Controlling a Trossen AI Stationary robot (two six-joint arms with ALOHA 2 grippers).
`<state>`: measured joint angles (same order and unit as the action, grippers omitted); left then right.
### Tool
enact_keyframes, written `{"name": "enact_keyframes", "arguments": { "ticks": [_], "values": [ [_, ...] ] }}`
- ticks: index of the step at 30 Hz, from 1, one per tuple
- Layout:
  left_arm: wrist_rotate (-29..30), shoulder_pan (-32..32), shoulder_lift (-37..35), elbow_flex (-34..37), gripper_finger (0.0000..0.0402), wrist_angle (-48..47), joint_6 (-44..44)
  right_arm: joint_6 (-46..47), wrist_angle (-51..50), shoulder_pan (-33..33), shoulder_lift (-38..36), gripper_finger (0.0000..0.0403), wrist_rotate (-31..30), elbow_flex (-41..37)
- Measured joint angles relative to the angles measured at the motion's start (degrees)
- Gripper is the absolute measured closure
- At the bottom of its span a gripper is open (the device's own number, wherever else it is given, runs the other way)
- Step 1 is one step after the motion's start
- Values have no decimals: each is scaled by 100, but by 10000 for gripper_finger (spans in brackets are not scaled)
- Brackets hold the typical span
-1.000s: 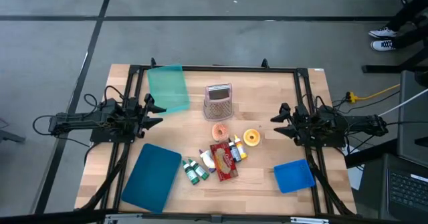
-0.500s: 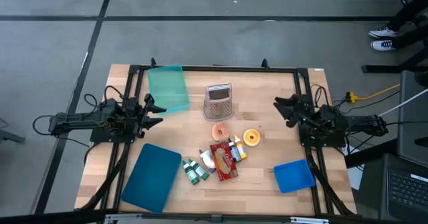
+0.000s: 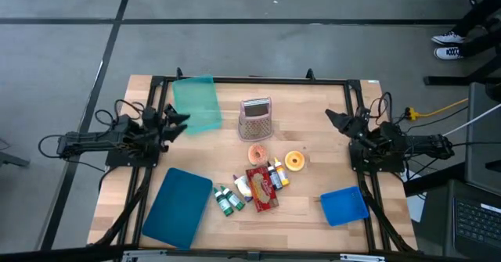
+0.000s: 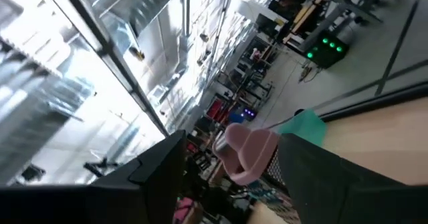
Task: Pick & Place Food Item
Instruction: Put the red popcorn bag into the dark blue bin
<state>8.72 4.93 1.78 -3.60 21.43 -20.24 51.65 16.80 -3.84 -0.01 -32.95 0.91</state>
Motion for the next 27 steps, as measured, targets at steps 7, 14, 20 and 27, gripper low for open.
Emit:
{"name": "enact_keyframes", "arguments": {
  "ticks": [7,14,20,27],
  "values": [
    [1943,13,-2,0,217,1067,-1661,793,530,-2,11,167,51,0],
    [1629,11,-4,-4,217,1507,-1784,267,1168,-2,357,167,148,4],
    [1843,7,-1,-2,217,1802,-3021,61,1179,-2,906,167,150,4],
    [1916,7,-2,-2,217,1897,-3130,61,1180,-2,1274,167,236,4]
  ]
}}
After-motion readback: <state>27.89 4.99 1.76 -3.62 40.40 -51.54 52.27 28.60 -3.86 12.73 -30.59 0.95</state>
